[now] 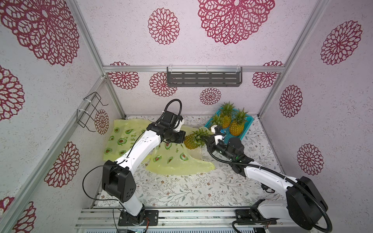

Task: Place the pineapple into a plastic bag & tie a knot
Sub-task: Place the pineapple in the plastic bag.

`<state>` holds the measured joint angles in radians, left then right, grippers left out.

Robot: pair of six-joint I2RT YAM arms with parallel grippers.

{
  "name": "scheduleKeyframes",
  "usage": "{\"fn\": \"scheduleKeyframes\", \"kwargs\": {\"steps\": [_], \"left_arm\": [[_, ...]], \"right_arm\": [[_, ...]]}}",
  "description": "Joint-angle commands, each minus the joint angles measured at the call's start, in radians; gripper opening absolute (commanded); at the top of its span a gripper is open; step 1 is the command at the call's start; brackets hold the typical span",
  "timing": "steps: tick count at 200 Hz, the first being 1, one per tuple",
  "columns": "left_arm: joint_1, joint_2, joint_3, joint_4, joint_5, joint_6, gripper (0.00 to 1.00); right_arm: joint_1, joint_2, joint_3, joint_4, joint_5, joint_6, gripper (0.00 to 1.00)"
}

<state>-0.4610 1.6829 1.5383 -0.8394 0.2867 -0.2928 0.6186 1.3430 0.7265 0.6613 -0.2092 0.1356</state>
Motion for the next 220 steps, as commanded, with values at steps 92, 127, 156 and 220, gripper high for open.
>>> {"fn": "scheduleKeyframes", "kwargs": {"steps": [92,127,156,220], "left_arm": [[0.013,0.13,0.046,-0.058,0.002,0.188,0.0],[0.027,0.131,0.032,-0.055,-0.038,0.207,0.0],[0.042,0.139,0.017,-0.052,-0.065,0.219,0.0],[0.055,0.142,-0.003,-0.014,-0.07,0.208,0.0]], "right_arm": [[0.026,0.208,0.187,-0.031,0.062,-0.065,0.06],[0.028,0.218,0.281,-0.153,0.048,-0.005,0.47],[0.024,0.184,0.339,-0.241,0.058,0.073,0.63],[-0.108,0.054,0.388,-0.598,0.27,0.213,0.8]]}}
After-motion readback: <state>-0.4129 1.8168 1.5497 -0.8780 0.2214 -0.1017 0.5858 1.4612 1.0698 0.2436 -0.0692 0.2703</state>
